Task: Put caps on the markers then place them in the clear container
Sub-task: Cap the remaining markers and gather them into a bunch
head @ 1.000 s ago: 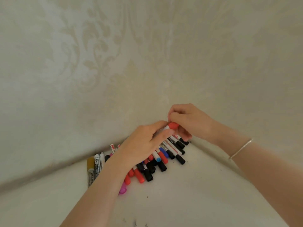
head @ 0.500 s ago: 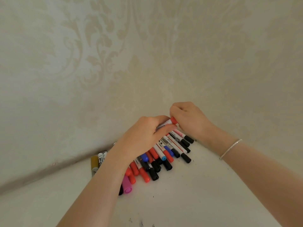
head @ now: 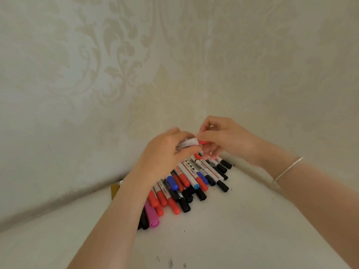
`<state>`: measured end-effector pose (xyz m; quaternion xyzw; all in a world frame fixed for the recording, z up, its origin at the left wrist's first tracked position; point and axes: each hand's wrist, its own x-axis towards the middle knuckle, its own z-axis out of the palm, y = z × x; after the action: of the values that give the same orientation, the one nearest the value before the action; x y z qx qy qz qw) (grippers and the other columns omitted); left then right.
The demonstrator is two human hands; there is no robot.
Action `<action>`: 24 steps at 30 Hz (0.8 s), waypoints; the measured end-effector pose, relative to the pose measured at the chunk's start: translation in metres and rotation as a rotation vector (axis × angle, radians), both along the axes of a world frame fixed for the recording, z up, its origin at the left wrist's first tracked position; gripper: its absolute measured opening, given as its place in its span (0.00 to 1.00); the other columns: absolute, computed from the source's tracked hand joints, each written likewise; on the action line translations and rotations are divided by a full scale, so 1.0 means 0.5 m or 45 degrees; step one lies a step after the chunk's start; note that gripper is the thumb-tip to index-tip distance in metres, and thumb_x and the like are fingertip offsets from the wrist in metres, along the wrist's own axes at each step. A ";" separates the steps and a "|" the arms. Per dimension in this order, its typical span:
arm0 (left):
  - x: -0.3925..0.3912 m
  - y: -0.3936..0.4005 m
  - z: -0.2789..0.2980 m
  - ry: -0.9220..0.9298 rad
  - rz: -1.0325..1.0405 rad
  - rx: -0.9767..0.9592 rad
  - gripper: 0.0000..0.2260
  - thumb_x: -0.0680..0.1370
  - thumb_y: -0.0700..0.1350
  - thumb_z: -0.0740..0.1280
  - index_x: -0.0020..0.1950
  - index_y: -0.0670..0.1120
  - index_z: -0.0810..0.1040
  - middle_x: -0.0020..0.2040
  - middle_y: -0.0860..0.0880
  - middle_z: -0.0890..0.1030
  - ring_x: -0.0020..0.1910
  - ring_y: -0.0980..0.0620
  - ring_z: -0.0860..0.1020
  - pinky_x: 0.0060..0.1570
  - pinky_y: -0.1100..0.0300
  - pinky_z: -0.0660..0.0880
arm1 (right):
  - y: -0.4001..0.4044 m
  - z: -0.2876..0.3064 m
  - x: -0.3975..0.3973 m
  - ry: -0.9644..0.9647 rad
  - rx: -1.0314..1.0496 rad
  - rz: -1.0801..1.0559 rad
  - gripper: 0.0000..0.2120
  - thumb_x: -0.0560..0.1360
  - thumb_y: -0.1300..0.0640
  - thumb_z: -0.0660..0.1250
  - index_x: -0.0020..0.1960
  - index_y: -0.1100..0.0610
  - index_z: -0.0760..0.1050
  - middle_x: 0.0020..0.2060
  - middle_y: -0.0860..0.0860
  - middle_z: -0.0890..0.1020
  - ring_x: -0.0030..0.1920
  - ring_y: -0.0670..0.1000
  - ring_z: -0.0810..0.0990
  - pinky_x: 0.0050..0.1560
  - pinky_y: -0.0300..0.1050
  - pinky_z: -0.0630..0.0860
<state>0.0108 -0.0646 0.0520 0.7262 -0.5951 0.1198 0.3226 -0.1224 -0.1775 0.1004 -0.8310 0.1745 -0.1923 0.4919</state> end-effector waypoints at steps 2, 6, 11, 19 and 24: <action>0.023 0.007 -0.003 -0.019 0.143 -0.025 0.28 0.74 0.63 0.64 0.72 0.54 0.67 0.65 0.52 0.71 0.63 0.55 0.71 0.64 0.56 0.68 | -0.025 -0.013 0.012 -0.068 -0.004 -0.205 0.03 0.76 0.63 0.65 0.44 0.58 0.71 0.36 0.56 0.81 0.35 0.53 0.83 0.38 0.45 0.79; 0.041 0.018 -0.005 0.182 0.211 -0.069 0.24 0.78 0.55 0.65 0.72 0.54 0.65 0.69 0.54 0.67 0.66 0.58 0.68 0.64 0.62 0.64 | -0.083 -0.107 0.031 0.183 -0.322 -0.612 0.03 0.76 0.60 0.65 0.46 0.56 0.71 0.40 0.54 0.80 0.40 0.54 0.80 0.43 0.51 0.78; 0.046 0.008 -0.018 0.269 0.163 0.021 0.14 0.79 0.48 0.64 0.65 0.55 0.73 0.63 0.55 0.70 0.57 0.63 0.71 0.60 0.64 0.66 | -0.119 -0.203 0.042 0.238 -0.398 -0.708 0.06 0.75 0.59 0.66 0.44 0.54 0.68 0.38 0.53 0.78 0.34 0.51 0.75 0.36 0.49 0.75; 0.052 -0.002 -0.034 0.284 0.153 0.138 0.14 0.80 0.45 0.63 0.65 0.55 0.73 0.64 0.54 0.70 0.57 0.63 0.71 0.57 0.66 0.64 | -0.122 -0.221 0.076 0.334 -0.529 -0.649 0.04 0.75 0.59 0.64 0.43 0.55 0.69 0.38 0.54 0.78 0.36 0.53 0.76 0.34 0.47 0.74; 0.054 -0.003 -0.033 0.309 0.145 0.161 0.14 0.80 0.45 0.62 0.65 0.55 0.73 0.63 0.54 0.70 0.54 0.63 0.71 0.56 0.68 0.66 | -0.125 -0.155 0.084 -0.291 0.017 -0.689 0.07 0.73 0.64 0.68 0.50 0.58 0.74 0.41 0.51 0.77 0.38 0.45 0.74 0.36 0.34 0.70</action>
<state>0.0378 -0.0661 0.0354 0.7869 -0.5158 0.0114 0.3384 -0.0805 -0.2398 0.0228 -0.7240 0.3343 -0.4077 0.4447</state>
